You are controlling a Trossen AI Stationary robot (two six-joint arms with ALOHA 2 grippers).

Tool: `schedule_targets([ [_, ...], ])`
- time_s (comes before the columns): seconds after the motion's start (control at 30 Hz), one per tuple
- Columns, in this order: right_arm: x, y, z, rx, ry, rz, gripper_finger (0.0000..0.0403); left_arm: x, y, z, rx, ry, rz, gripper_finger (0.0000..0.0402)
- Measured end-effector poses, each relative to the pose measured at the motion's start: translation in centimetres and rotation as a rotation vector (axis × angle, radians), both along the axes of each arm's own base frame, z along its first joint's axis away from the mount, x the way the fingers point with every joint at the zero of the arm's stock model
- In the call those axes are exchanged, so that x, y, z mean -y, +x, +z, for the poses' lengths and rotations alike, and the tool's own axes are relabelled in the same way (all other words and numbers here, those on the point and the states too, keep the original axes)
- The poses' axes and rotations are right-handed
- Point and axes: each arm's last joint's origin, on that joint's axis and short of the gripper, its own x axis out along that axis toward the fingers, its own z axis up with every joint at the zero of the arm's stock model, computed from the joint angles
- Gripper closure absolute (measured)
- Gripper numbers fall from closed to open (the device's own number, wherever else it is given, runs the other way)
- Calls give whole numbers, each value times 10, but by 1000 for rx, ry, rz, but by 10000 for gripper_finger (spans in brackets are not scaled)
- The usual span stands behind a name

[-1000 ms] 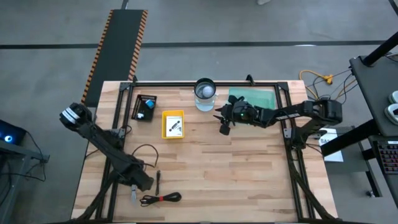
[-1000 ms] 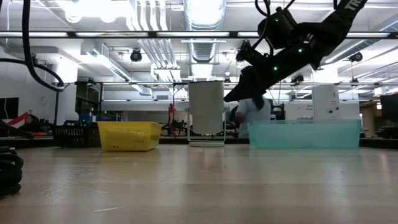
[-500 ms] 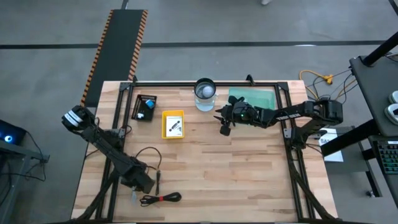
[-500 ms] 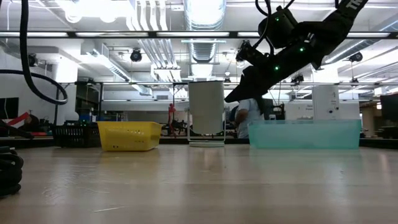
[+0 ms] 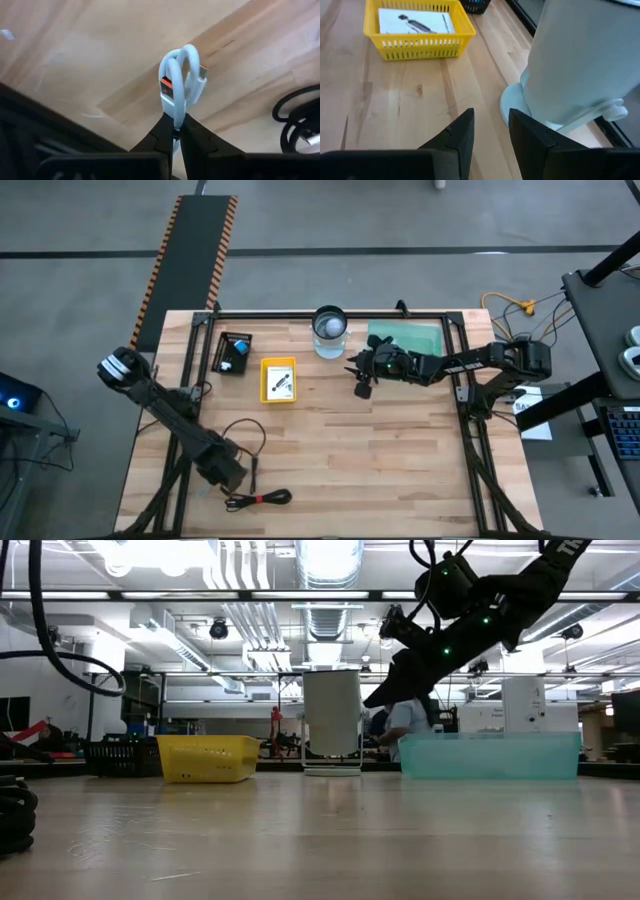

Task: Pick and place items into bin
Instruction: Put the white cable charger into the light blue bin

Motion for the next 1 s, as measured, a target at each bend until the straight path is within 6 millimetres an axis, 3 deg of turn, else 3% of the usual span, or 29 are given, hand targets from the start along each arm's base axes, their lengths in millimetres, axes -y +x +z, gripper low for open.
schedule_targets([
  [0.13,0,0,-1,-8,2,0,301,-5,-4,14,62,2,5,400],
  [0.37,0,-1,-2,-21,5,0,310,-20,-6,44,437,123,-24,401],
  [0.67,-2,1,-1,6,43,77,320,-37,-1,70,930,490,-220,402],
  [0.8,-7,6,8,117,106,250,326,-35,13,83,1149,652,-378,401],
  [1.0,-24,12,31,377,198,693,325,-33,34,105,1376,863,-605,401],
])
